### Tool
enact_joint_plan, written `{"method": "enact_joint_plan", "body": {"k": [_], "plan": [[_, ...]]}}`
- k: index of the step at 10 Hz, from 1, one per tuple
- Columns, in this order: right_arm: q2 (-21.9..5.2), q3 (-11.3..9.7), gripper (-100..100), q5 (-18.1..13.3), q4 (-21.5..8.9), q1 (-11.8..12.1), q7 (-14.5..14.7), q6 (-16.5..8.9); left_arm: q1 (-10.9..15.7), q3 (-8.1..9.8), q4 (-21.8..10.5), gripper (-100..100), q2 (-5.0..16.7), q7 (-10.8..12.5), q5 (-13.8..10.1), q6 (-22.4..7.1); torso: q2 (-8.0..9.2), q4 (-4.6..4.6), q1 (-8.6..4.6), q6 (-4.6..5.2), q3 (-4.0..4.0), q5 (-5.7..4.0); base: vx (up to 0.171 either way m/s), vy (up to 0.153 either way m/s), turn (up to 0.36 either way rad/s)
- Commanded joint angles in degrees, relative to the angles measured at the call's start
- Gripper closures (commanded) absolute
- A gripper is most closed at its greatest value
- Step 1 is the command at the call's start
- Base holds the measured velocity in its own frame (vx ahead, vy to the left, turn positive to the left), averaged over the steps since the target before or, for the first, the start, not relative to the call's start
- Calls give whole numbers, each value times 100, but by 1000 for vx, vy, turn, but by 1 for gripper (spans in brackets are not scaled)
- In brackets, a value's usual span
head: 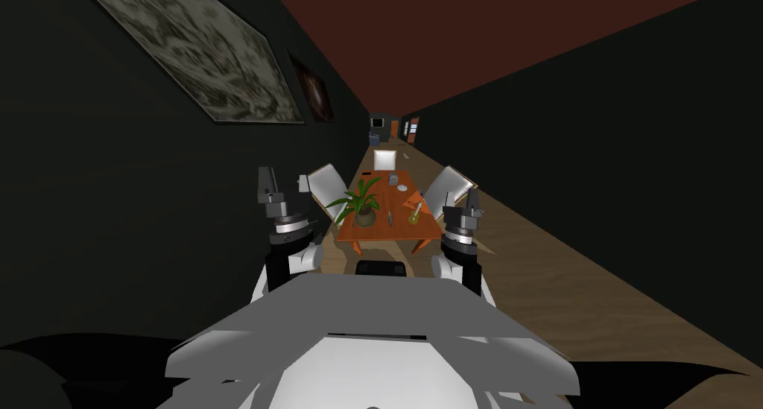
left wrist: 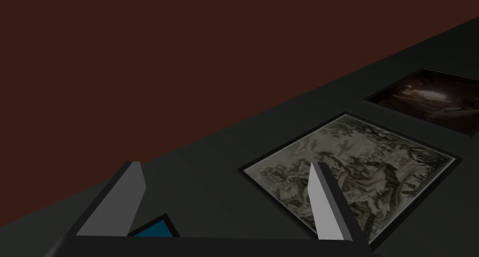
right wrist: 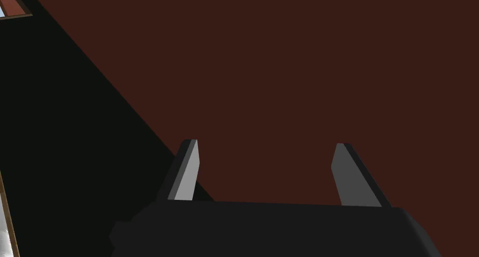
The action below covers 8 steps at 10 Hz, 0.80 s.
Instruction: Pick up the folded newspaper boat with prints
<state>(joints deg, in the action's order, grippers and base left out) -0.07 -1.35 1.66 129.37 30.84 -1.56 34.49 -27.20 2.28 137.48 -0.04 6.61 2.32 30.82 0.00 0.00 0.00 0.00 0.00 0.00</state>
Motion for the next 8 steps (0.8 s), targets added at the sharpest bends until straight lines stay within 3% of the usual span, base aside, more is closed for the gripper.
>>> {"method": "enact_joint_plan", "body": {"k": [1,4,8], "plan": [[-163,35,-100,60,-72,-45,-69,-19,0,0,0,0,0,0,0,0,0,0,0,0,0,0,-4,7,54],[-485,186,-100,289,-344,-225,-338,-93,0,0,0,0,0,0,0,0,4,1,3,-1,2,1,-15,14,93],[-751,543,-100,786,-925,-632,-942,-269,0,0,0,0,0,0,0,0,8,1,8,-1,4,2,-24,27,145]]}}
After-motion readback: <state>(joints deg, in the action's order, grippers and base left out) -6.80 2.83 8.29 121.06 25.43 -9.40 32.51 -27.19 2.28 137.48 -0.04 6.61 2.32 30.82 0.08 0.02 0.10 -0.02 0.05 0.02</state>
